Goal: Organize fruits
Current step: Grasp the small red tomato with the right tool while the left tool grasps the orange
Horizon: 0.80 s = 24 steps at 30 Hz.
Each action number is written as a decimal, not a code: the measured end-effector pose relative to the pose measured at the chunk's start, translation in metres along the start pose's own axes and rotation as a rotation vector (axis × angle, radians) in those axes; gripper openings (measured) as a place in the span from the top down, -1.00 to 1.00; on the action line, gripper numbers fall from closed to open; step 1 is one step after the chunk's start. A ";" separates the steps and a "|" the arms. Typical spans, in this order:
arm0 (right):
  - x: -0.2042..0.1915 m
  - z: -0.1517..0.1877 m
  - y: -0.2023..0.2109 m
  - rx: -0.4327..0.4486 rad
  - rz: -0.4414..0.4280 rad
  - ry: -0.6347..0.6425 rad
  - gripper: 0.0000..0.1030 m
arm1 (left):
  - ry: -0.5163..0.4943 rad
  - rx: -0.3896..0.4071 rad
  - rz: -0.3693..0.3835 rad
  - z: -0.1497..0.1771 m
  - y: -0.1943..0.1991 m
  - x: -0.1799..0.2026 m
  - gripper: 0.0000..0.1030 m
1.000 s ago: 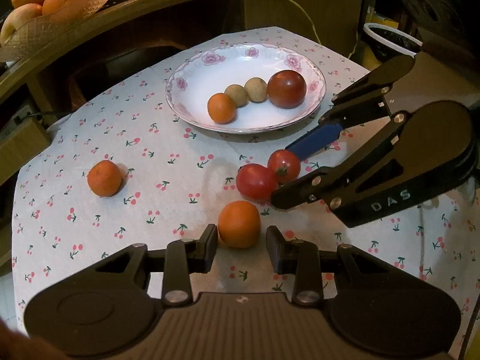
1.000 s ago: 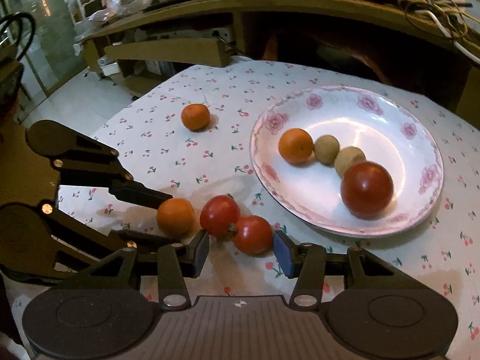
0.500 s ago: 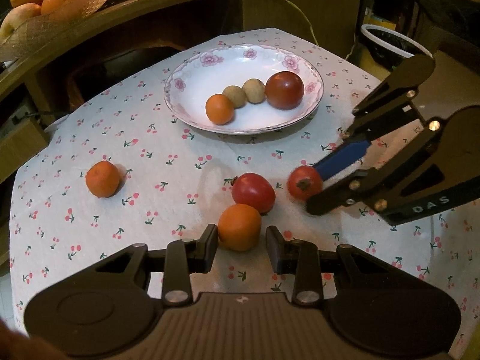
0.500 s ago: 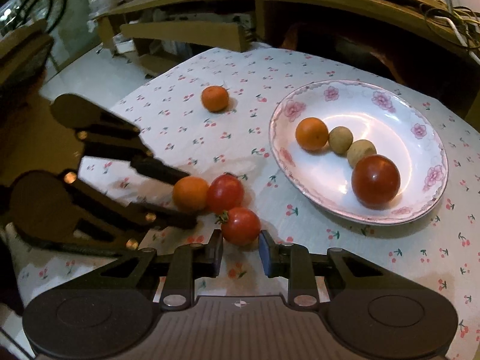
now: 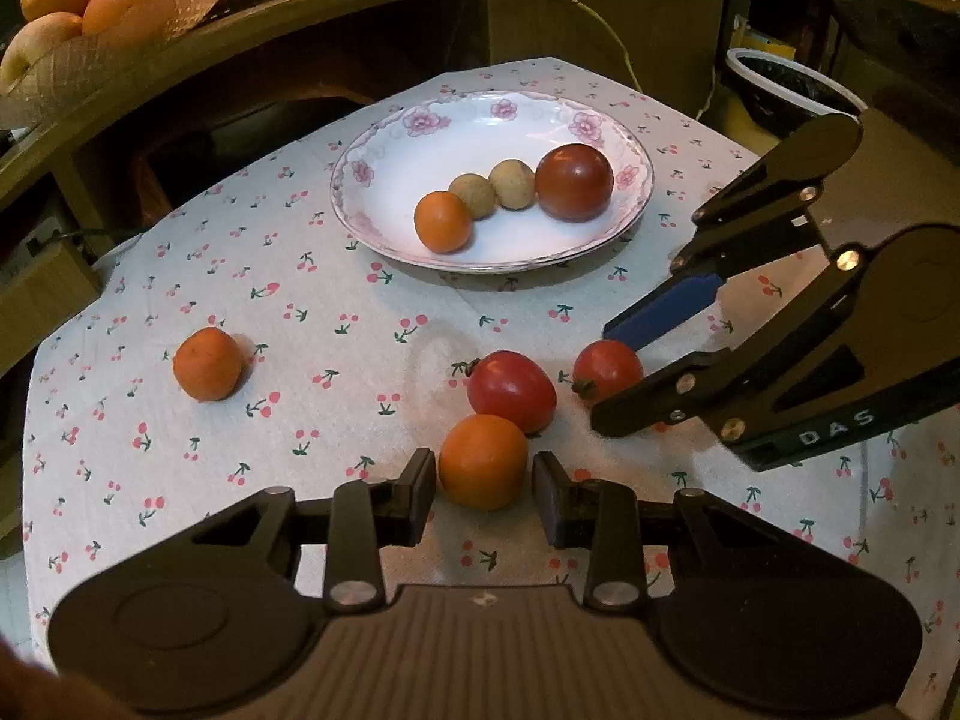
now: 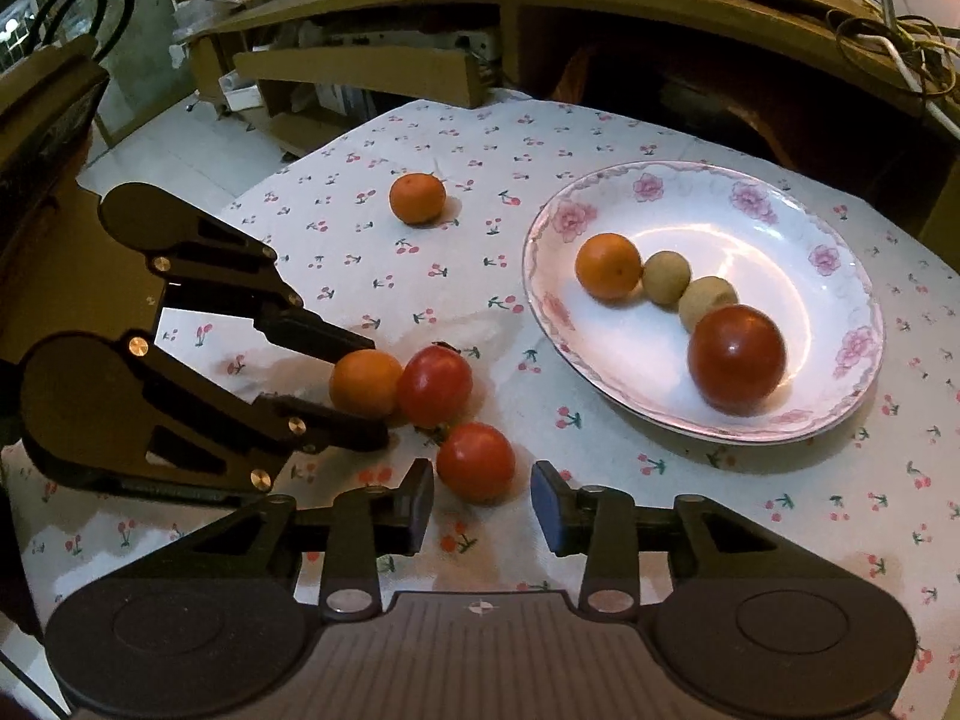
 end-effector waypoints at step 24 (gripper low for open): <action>-0.005 0.017 0.010 -0.047 0.030 0.017 0.42 | -0.043 -0.013 0.007 0.014 0.011 0.007 0.30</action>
Point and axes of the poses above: each gripper's, at about its wrist camera, not at the fingertips, and y roughly against the way its jaws point, x to its right, z to its underside, the point moved 8 cm from there along -y, roughly the way its jaws point, and after that the axes turned 11 degrees about y, right-handed, at the moved point
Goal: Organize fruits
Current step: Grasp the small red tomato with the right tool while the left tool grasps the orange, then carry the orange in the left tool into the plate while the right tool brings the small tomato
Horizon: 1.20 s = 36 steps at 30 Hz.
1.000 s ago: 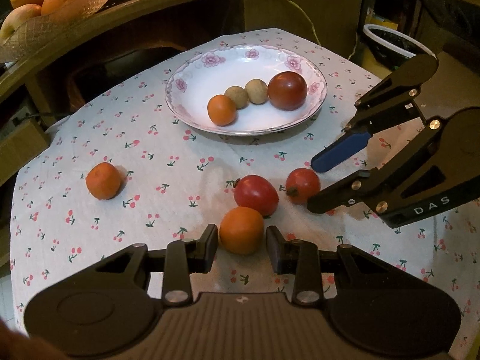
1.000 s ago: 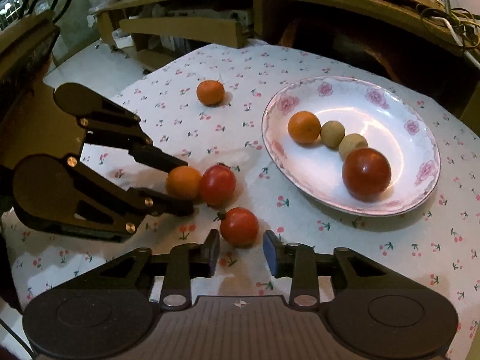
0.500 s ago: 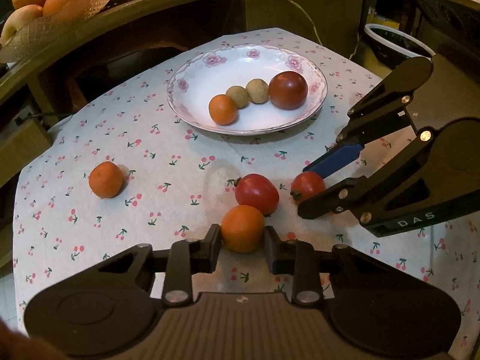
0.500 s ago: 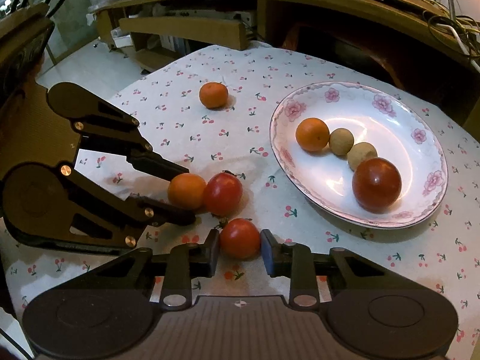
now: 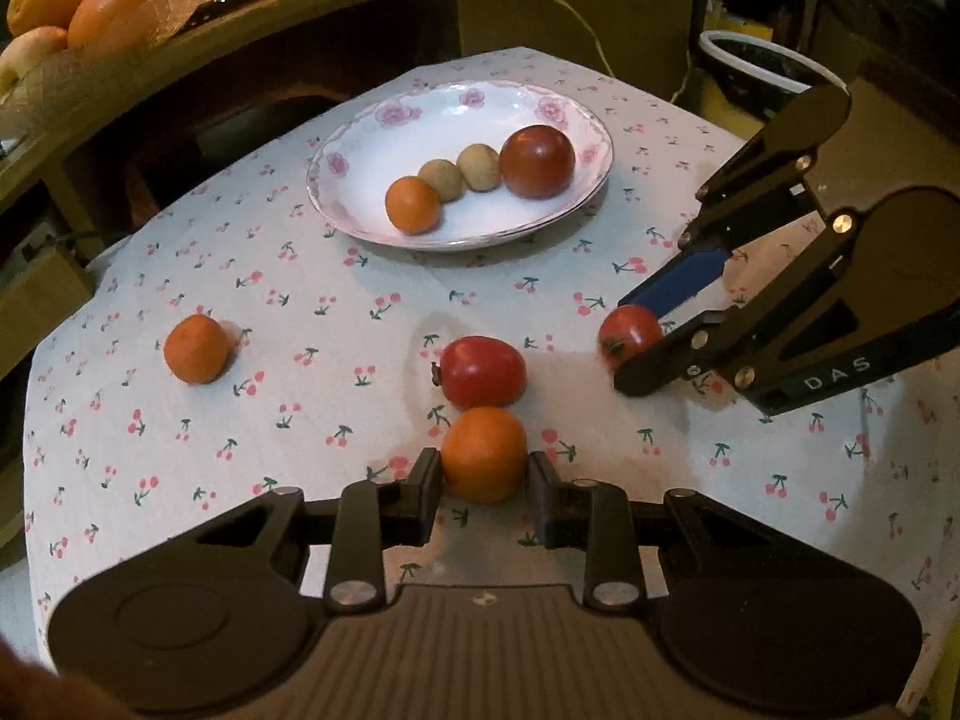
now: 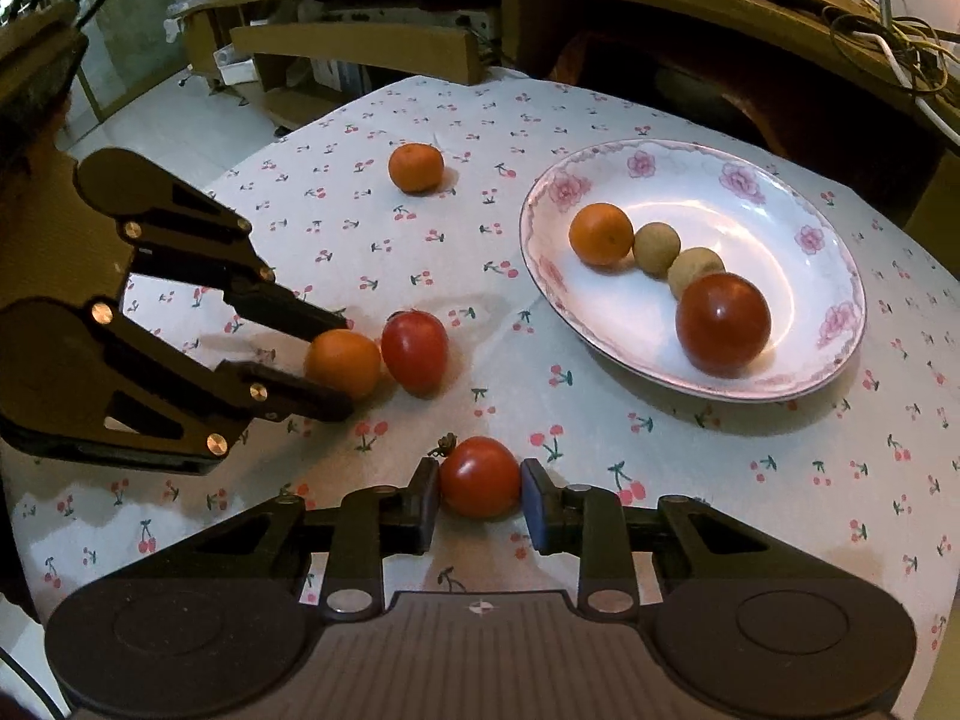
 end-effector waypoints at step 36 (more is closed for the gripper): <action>0.007 -0.005 0.008 0.028 0.024 -0.086 0.44 | 0.056 0.049 -0.025 -0.019 0.006 -0.002 0.32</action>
Point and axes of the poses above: each gripper's, at about its wrist camera, not at the fingertips, and y roughly against the way its jaws point, x to its right, z to its underside, the point moved 8 cm from there along -y, roughly the way its jaws point, and after that the axes turned 11 degrees about y, right-handed, at the moved point
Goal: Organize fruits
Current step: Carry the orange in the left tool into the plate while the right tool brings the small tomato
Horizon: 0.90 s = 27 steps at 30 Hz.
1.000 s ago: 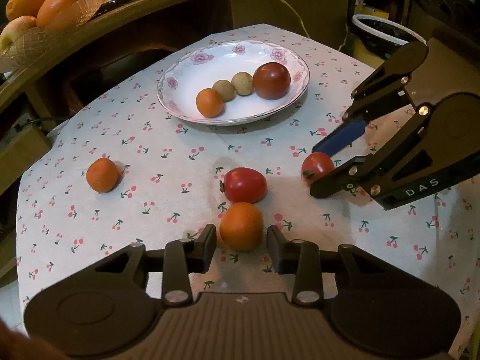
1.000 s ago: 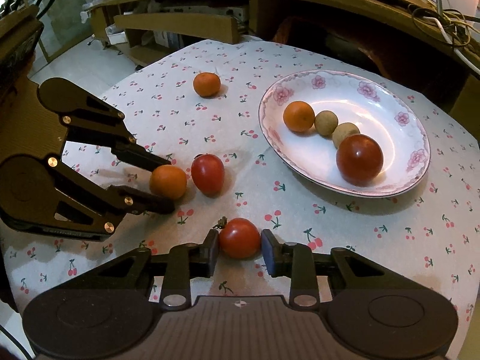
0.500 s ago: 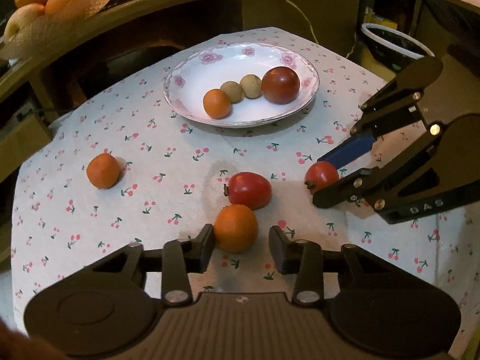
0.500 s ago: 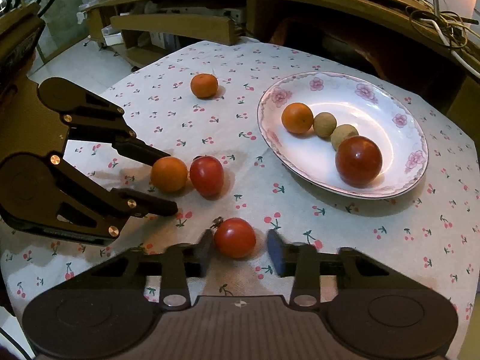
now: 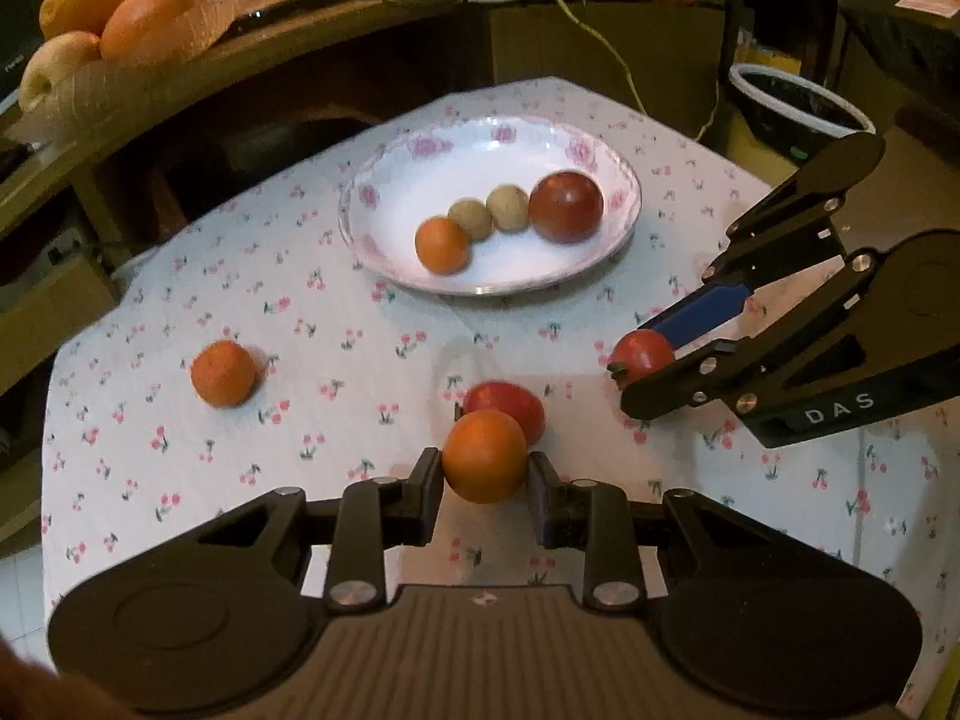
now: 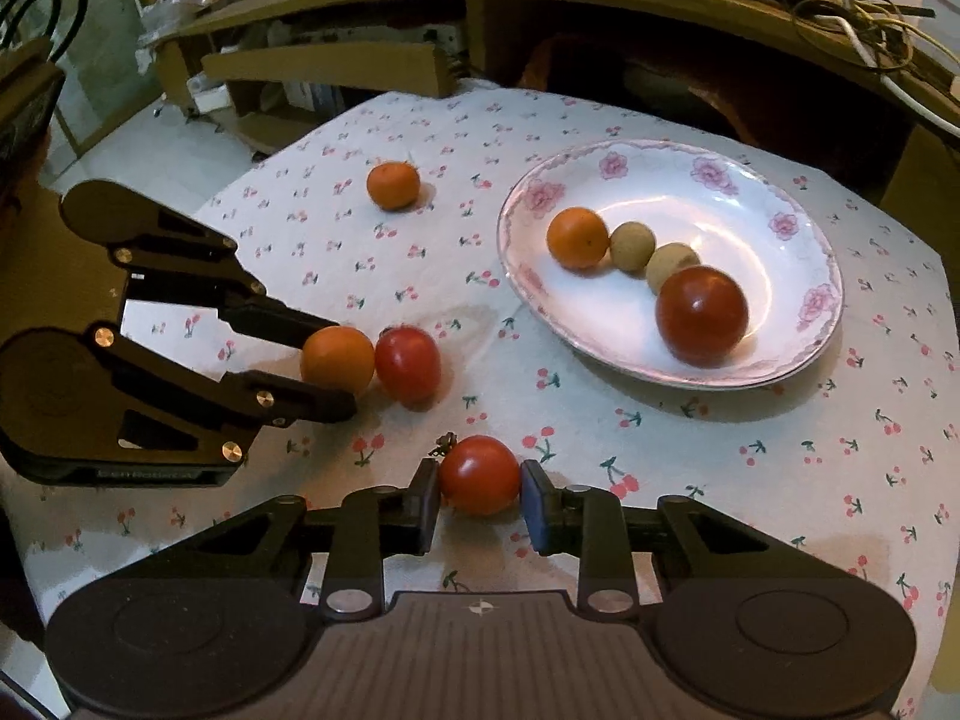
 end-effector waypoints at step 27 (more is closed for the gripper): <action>0.064 -0.028 0.005 0.089 0.134 -0.151 0.43 | 0.055 0.078 -0.024 -0.072 -0.032 0.011 0.32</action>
Point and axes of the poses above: each gripper's, at about its wrist camera, not at the fingertips, and y roughly against the way its jaws point, x to its right, z to its underside, the point moved 8 cm from there along -y, roughly the way its jaws point, and after that the axes turned 11 degrees about y, right-handed, at the moved point
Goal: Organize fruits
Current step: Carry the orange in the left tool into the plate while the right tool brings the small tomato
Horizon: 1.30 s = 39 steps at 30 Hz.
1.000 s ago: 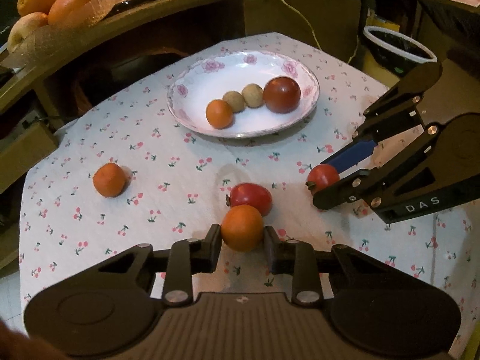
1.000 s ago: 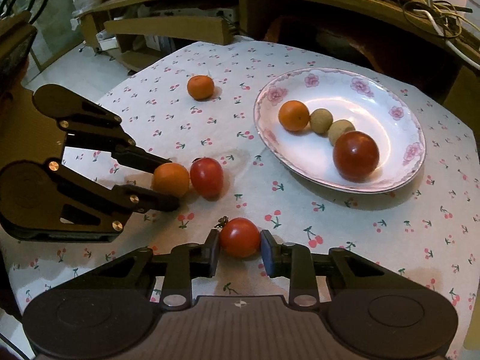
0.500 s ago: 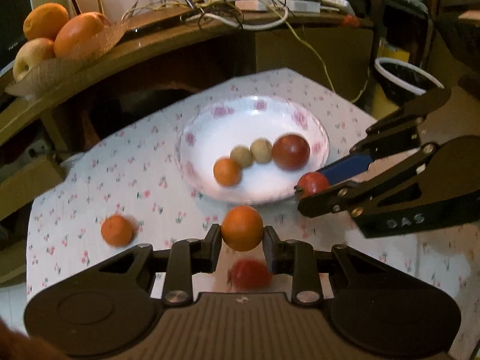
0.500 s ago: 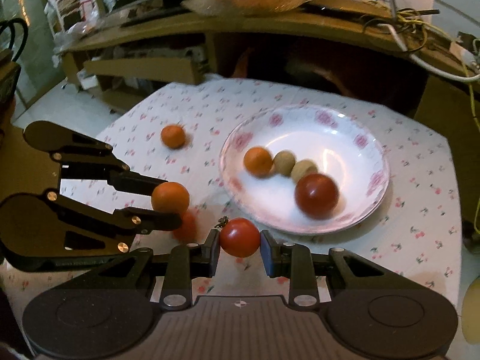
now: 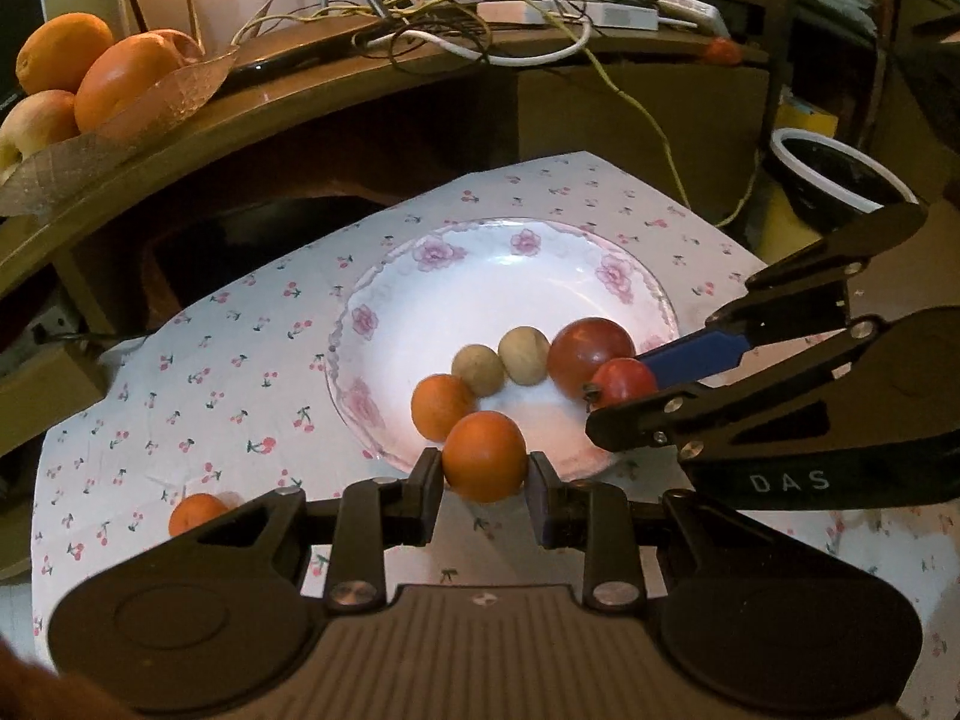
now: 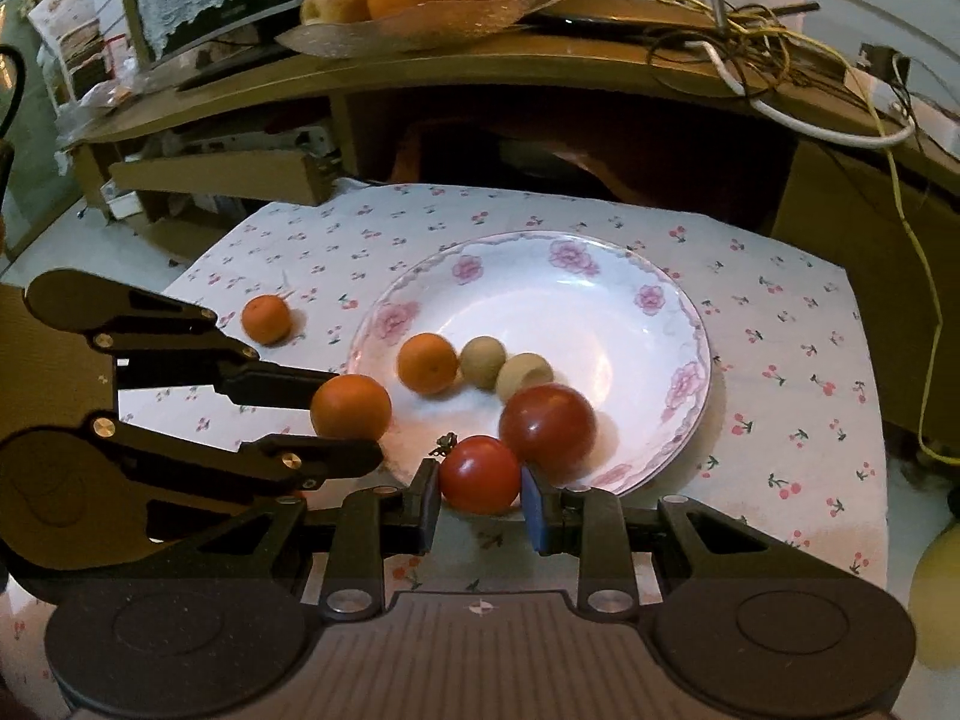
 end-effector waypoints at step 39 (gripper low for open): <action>0.019 -0.019 0.007 0.096 0.039 -0.041 0.28 | -0.018 0.036 -0.046 -0.010 -0.001 0.001 0.21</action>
Point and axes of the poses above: each gripper's, at about its wrist camera, not at the fingertips, and y roughly against the way its jaws point, x to its right, z to its underside, the point moved 8 cm from there along -y, roughly the way its jaws point, and after that the axes turned 11 degrees about y, right-handed, at the moved point
